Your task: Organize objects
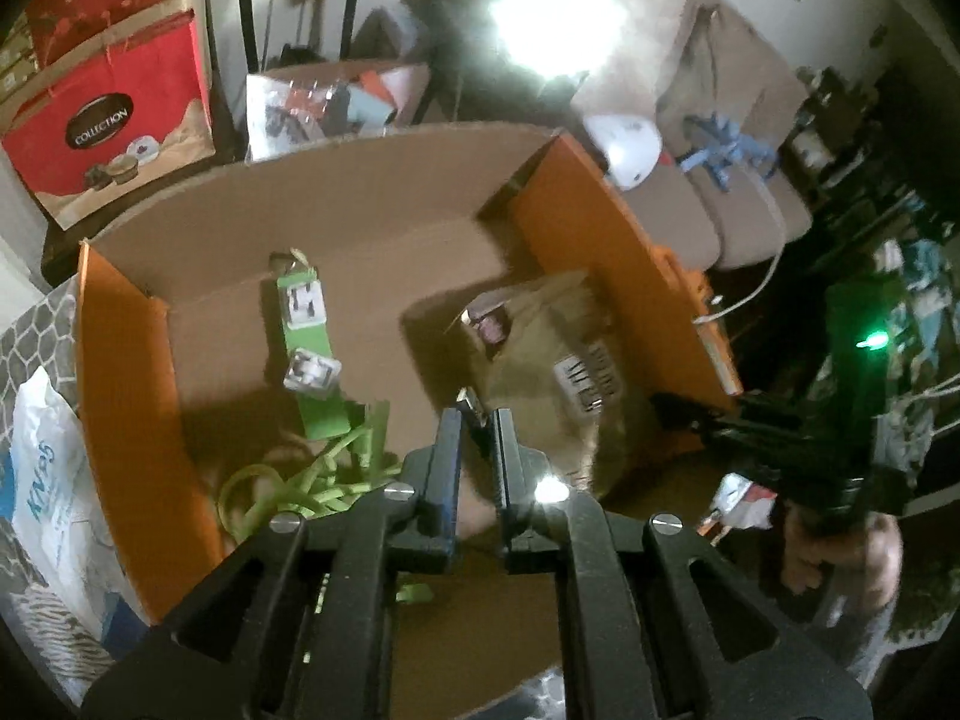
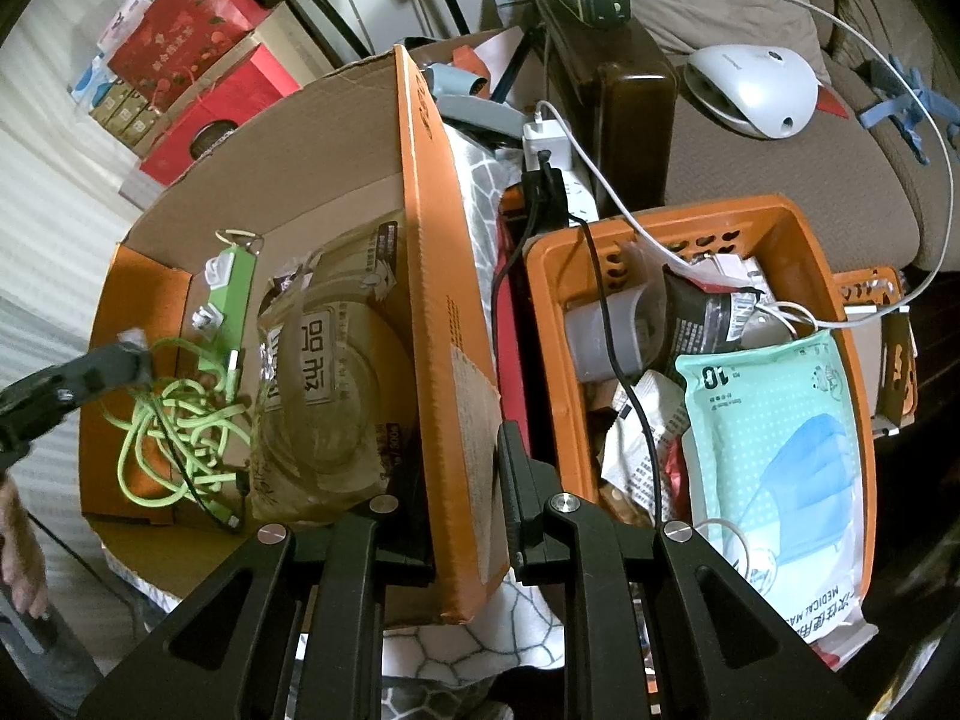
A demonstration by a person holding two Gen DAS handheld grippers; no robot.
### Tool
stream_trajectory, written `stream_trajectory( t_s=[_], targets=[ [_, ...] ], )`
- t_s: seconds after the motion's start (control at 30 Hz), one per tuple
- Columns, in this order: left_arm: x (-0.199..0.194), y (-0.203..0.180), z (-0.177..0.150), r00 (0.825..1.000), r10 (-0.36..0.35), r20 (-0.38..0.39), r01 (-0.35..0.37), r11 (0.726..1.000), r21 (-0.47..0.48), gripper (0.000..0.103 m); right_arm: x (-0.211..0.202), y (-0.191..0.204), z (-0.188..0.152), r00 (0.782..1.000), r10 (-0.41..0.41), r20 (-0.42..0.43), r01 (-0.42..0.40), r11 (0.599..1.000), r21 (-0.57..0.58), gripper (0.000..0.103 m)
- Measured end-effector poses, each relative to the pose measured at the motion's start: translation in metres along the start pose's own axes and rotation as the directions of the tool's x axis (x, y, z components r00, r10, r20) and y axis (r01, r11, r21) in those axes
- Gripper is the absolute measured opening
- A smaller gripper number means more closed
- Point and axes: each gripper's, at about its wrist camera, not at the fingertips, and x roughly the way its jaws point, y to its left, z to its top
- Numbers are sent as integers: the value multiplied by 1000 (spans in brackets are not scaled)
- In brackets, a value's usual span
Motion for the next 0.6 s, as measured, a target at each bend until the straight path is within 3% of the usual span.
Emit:
stream_trajectory(
  t_s=[0.07, 0.13, 0.17, 0.43, 0.6],
  targets=[
    [2, 2, 0, 1000, 1, -6, -1, 1000, -4, 24, 0, 1, 0, 1000, 0, 0, 0, 1000, 1, 15],
    [-2, 5, -1, 1000, -12, 13, 13, 1000, -15, 59, 0, 1, -1, 1000, 0, -1, 0, 1000, -1, 15],
    [-5, 7, -2, 1000, -15, 27, 16, 1000, -21, 64, 0, 0, -1, 1000, 0, -3, 0, 1000, -2, 15],
    [-38, 15, -5, 996, -1, 92, 3, 1000, -18, 85, -1, 2, -2, 1000, 2, -5, -2, 1000, 0, 16],
    [-58, 33, -9, 990, 34, 137, -28, 999, -44, 93, 1, 3, -2, 1000, 2, -6, -3, 1000, -1, 16]
  ],
)
